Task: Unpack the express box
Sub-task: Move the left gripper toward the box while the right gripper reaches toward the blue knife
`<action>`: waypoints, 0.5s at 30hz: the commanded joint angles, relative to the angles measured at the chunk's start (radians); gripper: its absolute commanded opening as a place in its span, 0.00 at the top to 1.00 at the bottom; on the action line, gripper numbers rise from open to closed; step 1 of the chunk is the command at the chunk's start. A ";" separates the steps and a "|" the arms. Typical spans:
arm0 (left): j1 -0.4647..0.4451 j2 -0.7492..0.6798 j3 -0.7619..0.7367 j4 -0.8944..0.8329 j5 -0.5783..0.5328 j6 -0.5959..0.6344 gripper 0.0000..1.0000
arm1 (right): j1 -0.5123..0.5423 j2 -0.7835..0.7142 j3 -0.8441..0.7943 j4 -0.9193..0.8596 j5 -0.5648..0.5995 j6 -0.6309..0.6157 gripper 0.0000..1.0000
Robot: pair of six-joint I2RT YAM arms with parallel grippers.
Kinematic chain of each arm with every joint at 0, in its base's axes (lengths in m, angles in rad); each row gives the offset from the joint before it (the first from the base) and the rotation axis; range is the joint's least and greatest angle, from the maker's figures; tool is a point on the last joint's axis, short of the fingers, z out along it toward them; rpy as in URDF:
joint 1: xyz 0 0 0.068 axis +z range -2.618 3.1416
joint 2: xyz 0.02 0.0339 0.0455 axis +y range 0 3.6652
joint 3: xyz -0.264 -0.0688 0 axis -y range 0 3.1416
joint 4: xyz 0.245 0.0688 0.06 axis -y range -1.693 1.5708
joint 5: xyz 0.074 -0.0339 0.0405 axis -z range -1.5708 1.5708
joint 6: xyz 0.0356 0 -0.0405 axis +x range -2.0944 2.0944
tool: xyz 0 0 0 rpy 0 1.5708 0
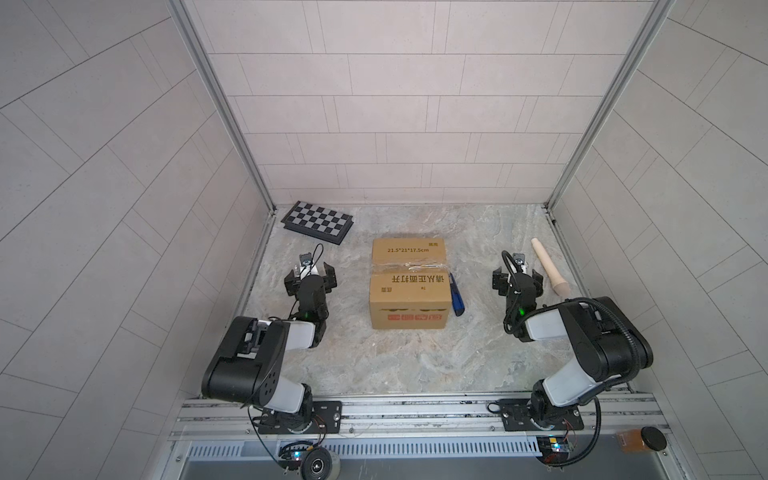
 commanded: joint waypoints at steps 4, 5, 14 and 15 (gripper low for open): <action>0.003 -0.006 0.006 0.014 0.011 0.012 0.00 | 0.003 0.006 -0.002 0.022 0.013 0.002 0.00; 0.002 -0.006 0.006 0.014 0.011 0.011 0.00 | 0.003 0.006 -0.002 0.022 0.013 0.001 0.01; 0.004 -0.005 0.009 0.008 0.015 0.008 0.00 | 0.002 0.006 -0.001 0.021 0.013 0.002 0.00; 0.005 -0.005 0.009 0.008 0.016 0.008 0.00 | 0.002 0.006 -0.002 0.022 0.014 0.002 0.01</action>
